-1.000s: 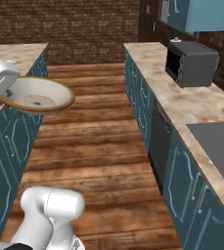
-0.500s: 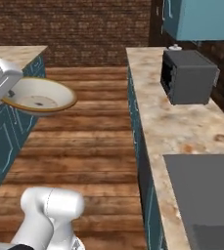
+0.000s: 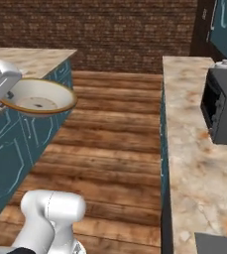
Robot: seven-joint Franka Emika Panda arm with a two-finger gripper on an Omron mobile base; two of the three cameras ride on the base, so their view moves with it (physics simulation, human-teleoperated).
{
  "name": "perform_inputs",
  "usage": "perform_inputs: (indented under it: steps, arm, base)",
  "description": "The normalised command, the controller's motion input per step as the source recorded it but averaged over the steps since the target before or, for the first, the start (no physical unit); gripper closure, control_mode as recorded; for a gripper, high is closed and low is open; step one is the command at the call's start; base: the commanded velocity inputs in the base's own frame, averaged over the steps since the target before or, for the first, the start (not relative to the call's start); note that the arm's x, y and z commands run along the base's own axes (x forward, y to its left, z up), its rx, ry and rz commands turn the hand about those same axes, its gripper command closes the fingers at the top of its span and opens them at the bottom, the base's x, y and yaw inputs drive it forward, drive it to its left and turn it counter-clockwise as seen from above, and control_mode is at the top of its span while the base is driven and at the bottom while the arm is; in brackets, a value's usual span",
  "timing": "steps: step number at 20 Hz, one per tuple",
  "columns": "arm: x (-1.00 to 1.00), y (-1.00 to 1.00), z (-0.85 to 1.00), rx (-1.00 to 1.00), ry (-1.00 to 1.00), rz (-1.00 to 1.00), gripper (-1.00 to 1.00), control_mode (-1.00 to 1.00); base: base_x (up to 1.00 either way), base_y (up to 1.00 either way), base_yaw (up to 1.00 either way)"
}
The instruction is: Move the bowls from the cabinet to the plates on the dining table.
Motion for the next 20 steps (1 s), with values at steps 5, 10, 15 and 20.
perform_inputs:
  steps: [5, 10, 15, 20]
  arm:
    - [0.0, 0.0, 0.0, 0.0, 0.0, 0.0, 1.0, 1.0]
    - [0.0, 0.0, 0.0, 0.0, 0.0, 0.0, 1.0, 1.0]
    - [0.0, 0.0, 0.0, 0.0, 0.0, 0.0, 1.0, 1.0]
    - [0.0, 0.0, 0.0, 0.0, 0.0, 0.0, 1.0, 1.0]
  base:
    - [1.0, 0.16, 0.17]
    - [1.0, 0.19, 0.16]
    - [1.0, 0.16, 0.15]
    - [1.0, 0.14, 0.14]
